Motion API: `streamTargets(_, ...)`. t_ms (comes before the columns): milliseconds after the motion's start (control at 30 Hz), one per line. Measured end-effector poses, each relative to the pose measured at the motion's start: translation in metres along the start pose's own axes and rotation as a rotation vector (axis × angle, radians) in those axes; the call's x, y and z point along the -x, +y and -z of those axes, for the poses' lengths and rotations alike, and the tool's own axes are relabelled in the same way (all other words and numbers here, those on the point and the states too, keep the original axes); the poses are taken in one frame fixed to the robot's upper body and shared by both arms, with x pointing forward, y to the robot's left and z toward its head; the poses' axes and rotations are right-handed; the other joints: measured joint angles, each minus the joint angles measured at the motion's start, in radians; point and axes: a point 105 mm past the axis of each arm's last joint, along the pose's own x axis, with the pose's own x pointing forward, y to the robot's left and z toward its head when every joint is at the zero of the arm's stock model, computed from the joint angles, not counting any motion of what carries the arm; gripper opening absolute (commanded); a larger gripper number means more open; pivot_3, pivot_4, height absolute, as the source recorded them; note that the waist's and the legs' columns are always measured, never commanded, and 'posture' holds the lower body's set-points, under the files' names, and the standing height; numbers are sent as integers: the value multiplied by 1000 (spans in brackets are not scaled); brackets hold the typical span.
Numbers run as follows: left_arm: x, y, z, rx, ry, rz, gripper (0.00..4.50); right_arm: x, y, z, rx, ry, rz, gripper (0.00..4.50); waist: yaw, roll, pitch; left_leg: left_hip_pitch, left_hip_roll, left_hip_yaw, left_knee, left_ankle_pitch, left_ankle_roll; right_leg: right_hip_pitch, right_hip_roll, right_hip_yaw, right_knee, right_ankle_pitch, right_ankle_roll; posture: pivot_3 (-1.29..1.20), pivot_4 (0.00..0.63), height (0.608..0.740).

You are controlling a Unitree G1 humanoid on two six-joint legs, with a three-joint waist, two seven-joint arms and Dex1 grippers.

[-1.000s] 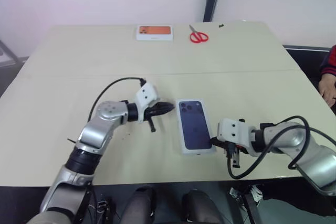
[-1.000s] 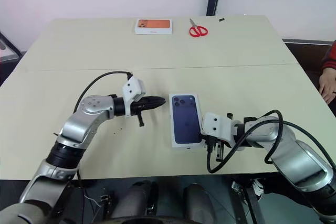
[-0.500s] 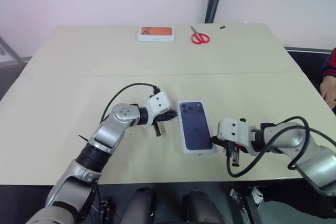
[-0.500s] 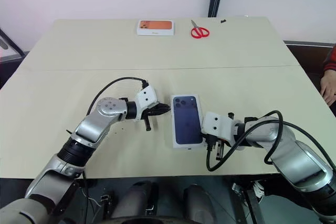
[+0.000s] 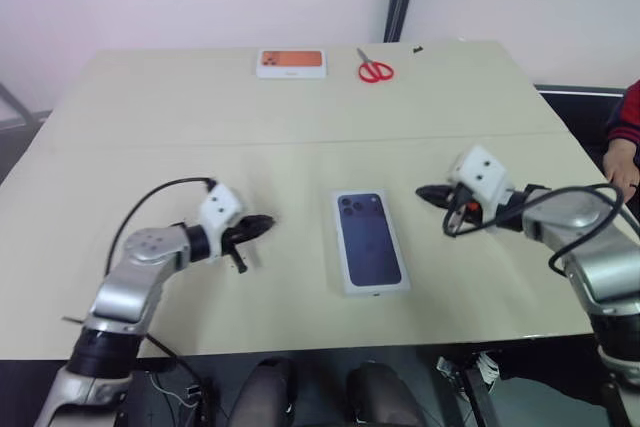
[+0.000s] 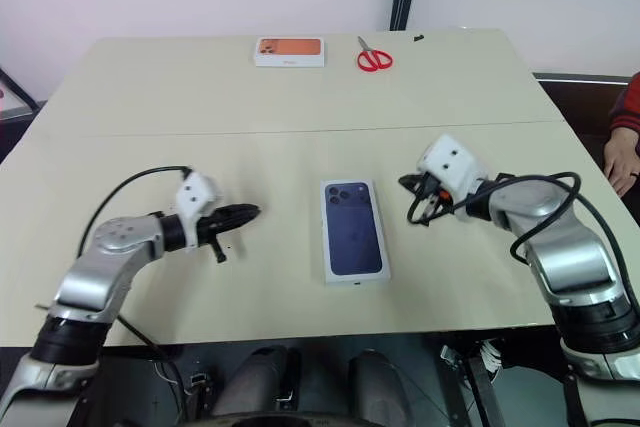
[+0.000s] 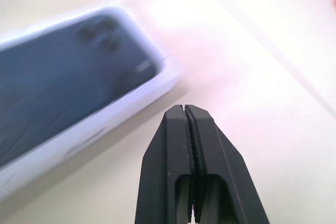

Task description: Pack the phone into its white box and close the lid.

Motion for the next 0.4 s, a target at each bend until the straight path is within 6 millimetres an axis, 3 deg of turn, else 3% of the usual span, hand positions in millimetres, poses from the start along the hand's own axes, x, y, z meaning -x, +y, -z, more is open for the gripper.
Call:
streamTargets(167, 24, 16, -21, 5, -98, -122, 305, 0, -20, 2, -106, -64, 4, 61, 4, 0, 0, 0, 0, 0, 0, 0, 0, 0, 0, 0, 0, 0, 0, 0, 150, 740)
streamTargets(400, 40, 18, -9, 28, -55, -185, 305, -2, -28, 16, -164, -70, 4, 61, 3, 1, 0, 0, 0, 1, -1, 0, 0, -1, 0, 1, 0, 0, 0, 0, 150, 740)
